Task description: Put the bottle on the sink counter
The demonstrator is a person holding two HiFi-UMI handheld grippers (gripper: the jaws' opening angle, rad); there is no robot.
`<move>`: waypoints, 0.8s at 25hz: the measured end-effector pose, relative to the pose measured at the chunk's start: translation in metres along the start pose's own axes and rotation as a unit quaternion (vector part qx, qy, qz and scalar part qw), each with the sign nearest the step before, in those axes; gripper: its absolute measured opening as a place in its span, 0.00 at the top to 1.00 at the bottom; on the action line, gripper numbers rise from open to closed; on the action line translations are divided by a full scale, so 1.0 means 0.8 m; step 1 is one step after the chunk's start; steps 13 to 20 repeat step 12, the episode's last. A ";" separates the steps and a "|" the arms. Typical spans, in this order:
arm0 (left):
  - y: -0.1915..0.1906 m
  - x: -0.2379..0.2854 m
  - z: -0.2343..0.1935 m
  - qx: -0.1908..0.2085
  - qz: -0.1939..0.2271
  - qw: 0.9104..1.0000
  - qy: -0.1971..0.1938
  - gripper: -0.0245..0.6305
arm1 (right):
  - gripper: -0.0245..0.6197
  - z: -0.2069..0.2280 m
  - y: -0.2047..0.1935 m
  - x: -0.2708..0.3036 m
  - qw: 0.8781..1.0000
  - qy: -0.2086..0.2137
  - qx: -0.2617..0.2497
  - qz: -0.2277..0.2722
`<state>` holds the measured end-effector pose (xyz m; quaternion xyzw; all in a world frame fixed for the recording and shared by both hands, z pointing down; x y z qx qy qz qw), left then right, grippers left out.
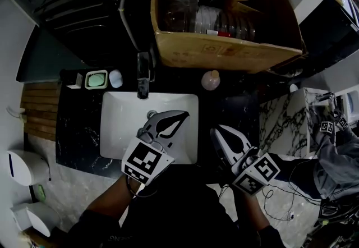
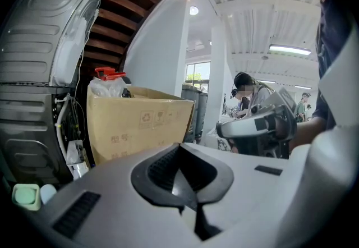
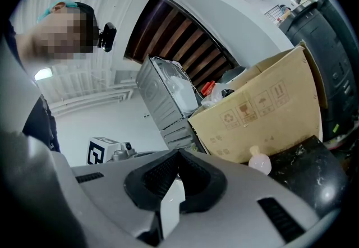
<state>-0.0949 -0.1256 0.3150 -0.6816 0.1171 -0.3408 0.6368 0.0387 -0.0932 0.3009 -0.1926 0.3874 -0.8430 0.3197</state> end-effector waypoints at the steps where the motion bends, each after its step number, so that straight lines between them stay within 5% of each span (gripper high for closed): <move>1: 0.000 0.000 0.000 0.001 0.001 1.000 0.001 0.95 | 0.92 0.000 0.000 0.000 1.000 0.000 0.000 0.000; 20: 0.001 0.002 0.003 0.003 0.003 1.000 0.001 0.95 | 0.92 0.002 0.001 -0.005 1.000 -0.004 0.003 0.004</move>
Point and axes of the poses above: the fingertips, and each gripper's own axes: x forward along the fingers, z to its right, y out of its top, the point moved 5 cm from there along -x, backward along the fingers, and after that the axes turned 9 degrees about x, right-handed, at the moved point
